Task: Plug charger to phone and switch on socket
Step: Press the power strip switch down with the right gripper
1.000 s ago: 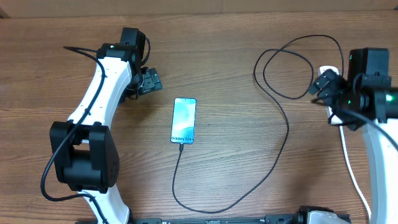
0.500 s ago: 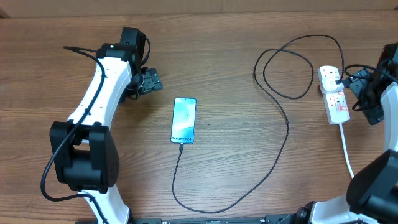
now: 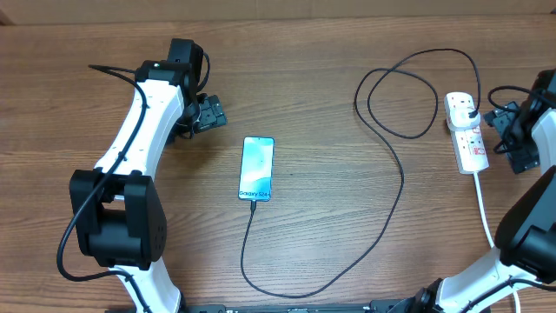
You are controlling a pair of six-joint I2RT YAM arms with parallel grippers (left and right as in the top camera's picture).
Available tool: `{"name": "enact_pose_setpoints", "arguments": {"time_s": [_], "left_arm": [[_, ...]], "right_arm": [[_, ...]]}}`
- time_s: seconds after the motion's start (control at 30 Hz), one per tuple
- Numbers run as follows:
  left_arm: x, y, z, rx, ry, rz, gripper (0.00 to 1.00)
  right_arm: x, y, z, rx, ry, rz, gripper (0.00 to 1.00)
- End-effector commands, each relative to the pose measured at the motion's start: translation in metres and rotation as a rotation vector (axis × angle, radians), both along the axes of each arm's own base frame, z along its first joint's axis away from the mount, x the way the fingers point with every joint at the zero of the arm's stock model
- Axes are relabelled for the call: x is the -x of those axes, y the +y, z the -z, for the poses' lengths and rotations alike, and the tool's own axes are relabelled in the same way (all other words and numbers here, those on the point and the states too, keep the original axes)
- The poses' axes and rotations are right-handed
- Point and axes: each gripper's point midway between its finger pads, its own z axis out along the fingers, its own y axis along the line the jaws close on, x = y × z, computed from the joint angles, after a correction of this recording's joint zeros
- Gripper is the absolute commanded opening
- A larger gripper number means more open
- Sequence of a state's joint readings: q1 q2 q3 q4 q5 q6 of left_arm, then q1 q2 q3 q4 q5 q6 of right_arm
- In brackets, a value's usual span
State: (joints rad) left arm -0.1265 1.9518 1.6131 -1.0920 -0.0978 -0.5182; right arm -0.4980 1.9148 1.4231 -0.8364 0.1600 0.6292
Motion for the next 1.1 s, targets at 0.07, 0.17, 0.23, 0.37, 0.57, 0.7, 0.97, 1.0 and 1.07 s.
{"name": "enact_pose_setpoints", "arguments": {"time_s": [0.07, 0.17, 0.23, 0.37, 0.57, 0.7, 0.97, 1.0, 1.07], "left_arm": [[-0.005, 0.000, -0.002, 0.005, -0.010, -0.014, 1.00], [-0.005, 0.000, -0.002, 0.005, -0.010, -0.014, 1.00], [-0.005, 0.000, -0.002, 0.005, -0.010, -0.014, 1.00], [-0.005, 0.000, -0.002, 0.005, -0.010, -0.014, 1.00], [-0.005, 0.000, -0.002, 0.005, -0.010, -0.014, 1.00], [-0.005, 0.000, -0.002, 0.005, -0.010, -0.014, 1.00], [-0.005, 0.000, -0.002, 0.005, -0.010, -0.014, 1.00], [-0.005, 0.000, -0.002, 0.005, -0.010, -0.014, 1.00], [-0.005, 0.000, -0.002, 0.005, -0.010, -0.014, 1.00]], "right_arm": [[-0.009, -0.006, 0.016, -0.003, 0.000, -0.001, 1.00], [-0.011, -0.005, 0.028, -0.012, 0.019, -0.011, 1.00], [-0.012, -0.004, 0.033, -0.016, 0.024, -0.015, 1.00], [-0.026, 0.004, 0.035, -0.033, -0.011, -0.089, 1.00], [-0.041, 0.016, 0.033, -0.057, -0.056, -0.202, 1.00], [-0.034, 0.019, 0.040, -0.070, -0.037, -0.201, 1.00], [-0.025, 0.031, 0.048, -0.125, -0.011, -0.218, 1.00], [-0.024, 0.033, 0.049, -0.130, -0.008, -0.223, 1.00], [-0.023, 0.034, 0.050, -0.134, -0.003, -0.228, 1.00]]}}
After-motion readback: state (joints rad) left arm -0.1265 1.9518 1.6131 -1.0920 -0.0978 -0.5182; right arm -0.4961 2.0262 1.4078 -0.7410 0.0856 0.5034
